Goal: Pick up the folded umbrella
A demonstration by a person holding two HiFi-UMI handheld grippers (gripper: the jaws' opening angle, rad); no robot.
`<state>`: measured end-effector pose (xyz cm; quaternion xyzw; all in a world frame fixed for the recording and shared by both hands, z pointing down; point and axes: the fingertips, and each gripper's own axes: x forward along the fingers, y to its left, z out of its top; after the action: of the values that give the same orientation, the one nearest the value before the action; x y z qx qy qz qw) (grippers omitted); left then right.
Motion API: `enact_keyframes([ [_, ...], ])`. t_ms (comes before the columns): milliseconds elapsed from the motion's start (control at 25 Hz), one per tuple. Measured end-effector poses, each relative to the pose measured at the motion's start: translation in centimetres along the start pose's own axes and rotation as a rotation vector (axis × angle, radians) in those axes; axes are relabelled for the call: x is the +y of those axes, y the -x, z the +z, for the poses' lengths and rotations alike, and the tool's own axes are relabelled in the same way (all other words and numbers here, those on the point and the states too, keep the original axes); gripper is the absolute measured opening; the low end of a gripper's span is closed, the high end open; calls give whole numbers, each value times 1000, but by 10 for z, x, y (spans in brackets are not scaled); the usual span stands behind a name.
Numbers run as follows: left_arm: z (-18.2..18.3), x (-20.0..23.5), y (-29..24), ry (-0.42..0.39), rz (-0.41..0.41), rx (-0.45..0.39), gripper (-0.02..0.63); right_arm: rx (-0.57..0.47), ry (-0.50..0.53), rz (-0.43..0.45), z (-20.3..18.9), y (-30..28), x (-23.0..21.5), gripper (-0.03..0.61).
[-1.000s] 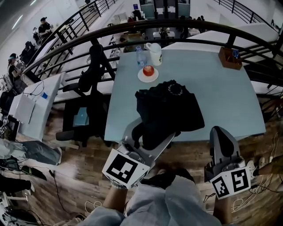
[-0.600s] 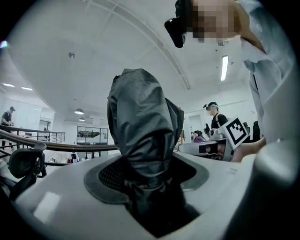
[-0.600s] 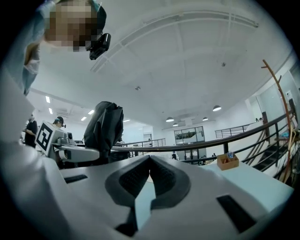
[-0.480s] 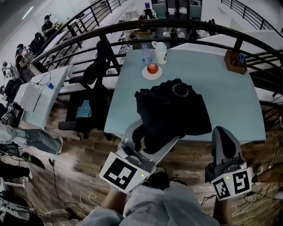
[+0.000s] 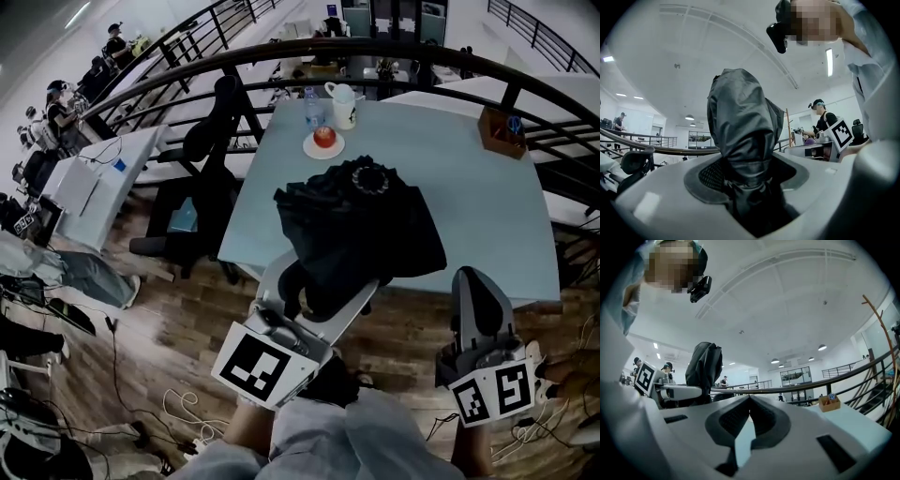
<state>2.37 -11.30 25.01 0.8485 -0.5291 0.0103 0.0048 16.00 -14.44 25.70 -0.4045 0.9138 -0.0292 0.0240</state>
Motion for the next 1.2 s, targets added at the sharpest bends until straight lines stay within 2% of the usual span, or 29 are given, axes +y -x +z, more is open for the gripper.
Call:
enact_keyframes([
  [200,2,-21,6,-20,16,-15,282,-16,-11,24,2,20,-2,0],
  [480,6,-29,12,-47,23,-61,282,-39,-1,35,5,34,1,0],
  [1200,10,-44,23,-76,32,-72,282,-56,18,23,9,58,-1,0],
])
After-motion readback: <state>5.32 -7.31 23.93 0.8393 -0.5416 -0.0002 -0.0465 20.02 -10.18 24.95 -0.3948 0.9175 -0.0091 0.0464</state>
